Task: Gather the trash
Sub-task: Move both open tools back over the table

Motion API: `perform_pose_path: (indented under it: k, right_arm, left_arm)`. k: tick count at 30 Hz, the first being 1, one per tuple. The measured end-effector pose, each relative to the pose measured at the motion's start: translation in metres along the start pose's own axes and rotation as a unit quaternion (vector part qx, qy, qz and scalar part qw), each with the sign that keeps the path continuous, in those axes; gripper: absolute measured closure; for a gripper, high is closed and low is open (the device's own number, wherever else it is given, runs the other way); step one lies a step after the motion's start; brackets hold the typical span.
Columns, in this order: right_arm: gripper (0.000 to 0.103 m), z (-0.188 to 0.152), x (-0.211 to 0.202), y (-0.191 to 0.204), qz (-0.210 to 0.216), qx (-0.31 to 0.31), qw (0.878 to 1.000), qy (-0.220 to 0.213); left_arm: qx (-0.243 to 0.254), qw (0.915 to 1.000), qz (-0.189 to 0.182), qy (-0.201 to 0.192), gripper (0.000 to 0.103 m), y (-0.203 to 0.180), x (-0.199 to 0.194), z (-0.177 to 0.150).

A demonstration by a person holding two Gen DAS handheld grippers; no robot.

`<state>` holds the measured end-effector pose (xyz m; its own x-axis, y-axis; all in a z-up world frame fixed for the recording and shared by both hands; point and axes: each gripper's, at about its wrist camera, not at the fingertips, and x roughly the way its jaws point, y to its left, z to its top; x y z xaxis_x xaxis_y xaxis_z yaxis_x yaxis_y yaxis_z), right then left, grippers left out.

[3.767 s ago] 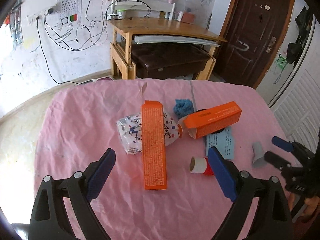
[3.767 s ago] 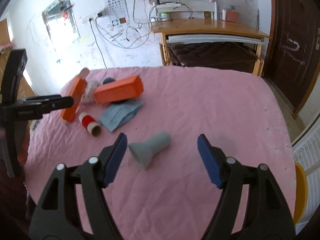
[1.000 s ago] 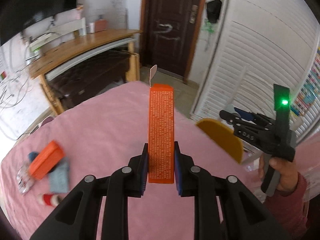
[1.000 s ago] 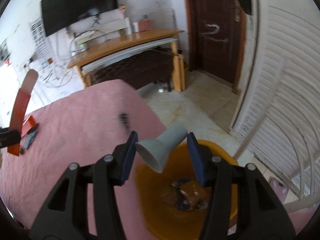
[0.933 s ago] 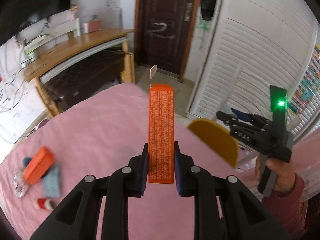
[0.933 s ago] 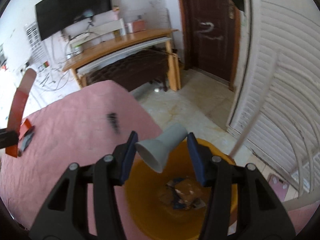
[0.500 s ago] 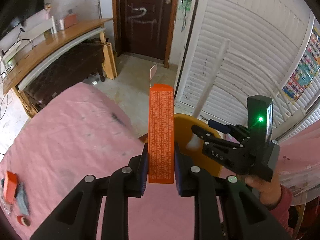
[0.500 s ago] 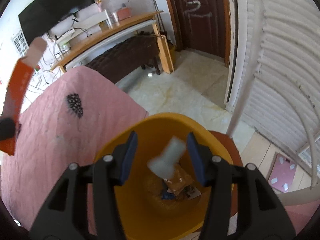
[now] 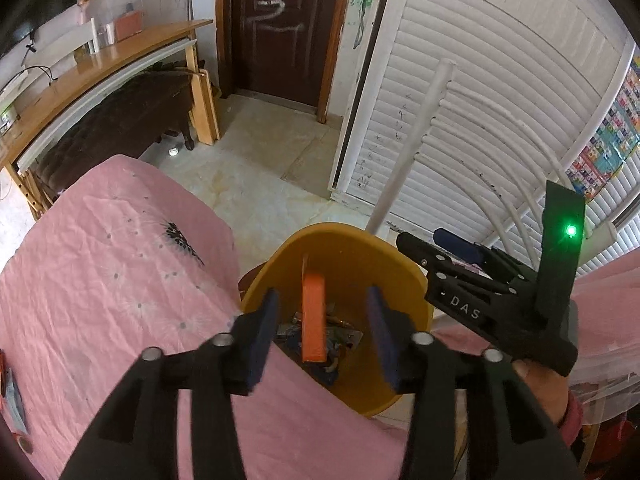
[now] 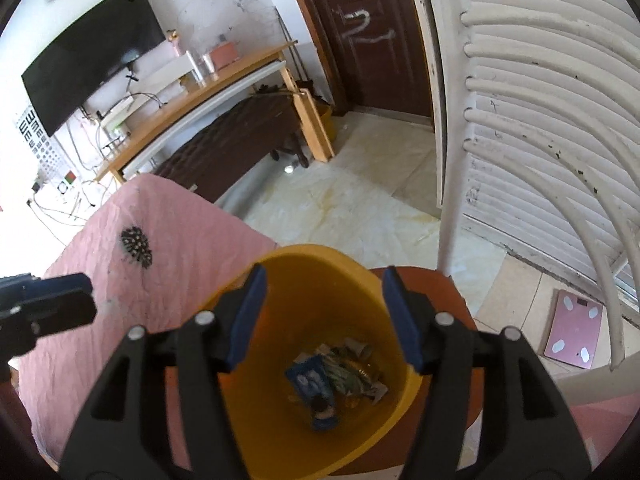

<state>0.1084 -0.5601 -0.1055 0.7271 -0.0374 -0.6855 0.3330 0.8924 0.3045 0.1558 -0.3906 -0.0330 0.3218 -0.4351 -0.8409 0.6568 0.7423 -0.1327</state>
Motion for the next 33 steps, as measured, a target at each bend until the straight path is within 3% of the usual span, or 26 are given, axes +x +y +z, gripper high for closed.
perform_pose_path:
  k: [8,14,25,33]
  right_arm:
    - [0.045,-0.001,-0.012,0.025,0.016,-0.032,0.999,-0.009]
    - [0.038,0.004,-0.022,0.066,0.035,-0.071,0.997,-0.016]
    - [0.036,-0.002,-0.021,0.190,0.099,-0.171,0.980,-0.004]
    - [0.036,-0.024,-0.023,0.275,0.147,-0.233,0.961,0.013]
  left_arm:
    - [-0.029,0.9989,0.015,-0.032,0.059,0.033,-0.037,-0.015]
    - [-0.061,0.9955,0.038,-0.062,0.058,0.078,-0.075,-0.027]
    - [-0.120,0.9806,0.122,-0.096,0.054,0.187,-0.150,-0.075]
    - [-0.164,0.9658,0.170,-0.106,0.050,0.264,-0.201,-0.118]
